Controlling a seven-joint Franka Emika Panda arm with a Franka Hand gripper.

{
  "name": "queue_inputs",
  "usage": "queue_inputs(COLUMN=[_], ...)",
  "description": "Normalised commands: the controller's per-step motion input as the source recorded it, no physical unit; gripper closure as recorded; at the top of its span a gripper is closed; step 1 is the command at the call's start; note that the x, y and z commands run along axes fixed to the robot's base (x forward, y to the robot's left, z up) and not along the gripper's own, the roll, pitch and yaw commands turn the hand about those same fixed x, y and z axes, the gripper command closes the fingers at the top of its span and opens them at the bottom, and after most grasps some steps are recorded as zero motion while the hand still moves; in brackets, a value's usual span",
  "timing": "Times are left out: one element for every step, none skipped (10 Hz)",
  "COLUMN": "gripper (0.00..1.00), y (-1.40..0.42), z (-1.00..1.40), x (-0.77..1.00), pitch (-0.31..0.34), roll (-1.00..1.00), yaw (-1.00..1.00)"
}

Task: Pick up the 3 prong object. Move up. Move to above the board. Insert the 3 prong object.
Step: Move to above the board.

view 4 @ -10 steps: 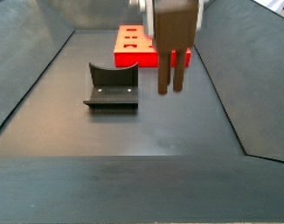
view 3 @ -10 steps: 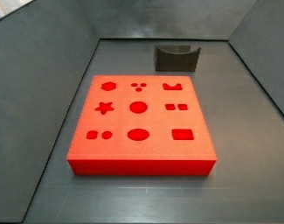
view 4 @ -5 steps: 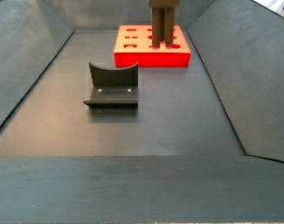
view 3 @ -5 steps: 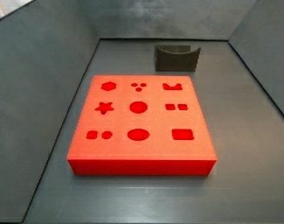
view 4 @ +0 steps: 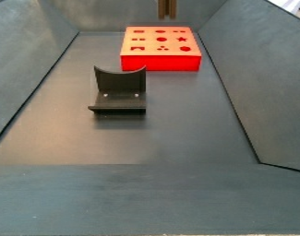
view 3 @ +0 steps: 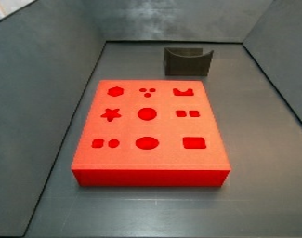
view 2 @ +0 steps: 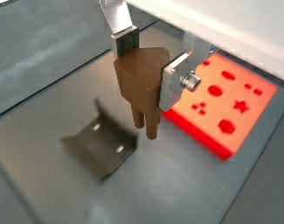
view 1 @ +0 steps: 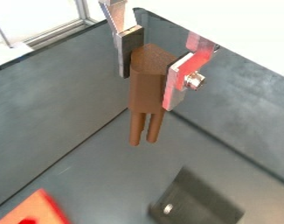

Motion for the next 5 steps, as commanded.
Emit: queue_inputs(gripper=[1.0,1.0,1.0,1.0,1.0], y=[-1.0,-1.0,-1.0,-1.0,-1.0], z=[0.19,0.19,0.19,0.2,0.2], x=[-0.04,-0.04,-0.04,-0.04,-0.04], pitch=[0.006,0.001,0.005,0.01,0.019], roll=[-0.01,-0.01,-0.01,0.0,-0.01], yaw=[0.01,0.0,0.0,0.0,0.01])
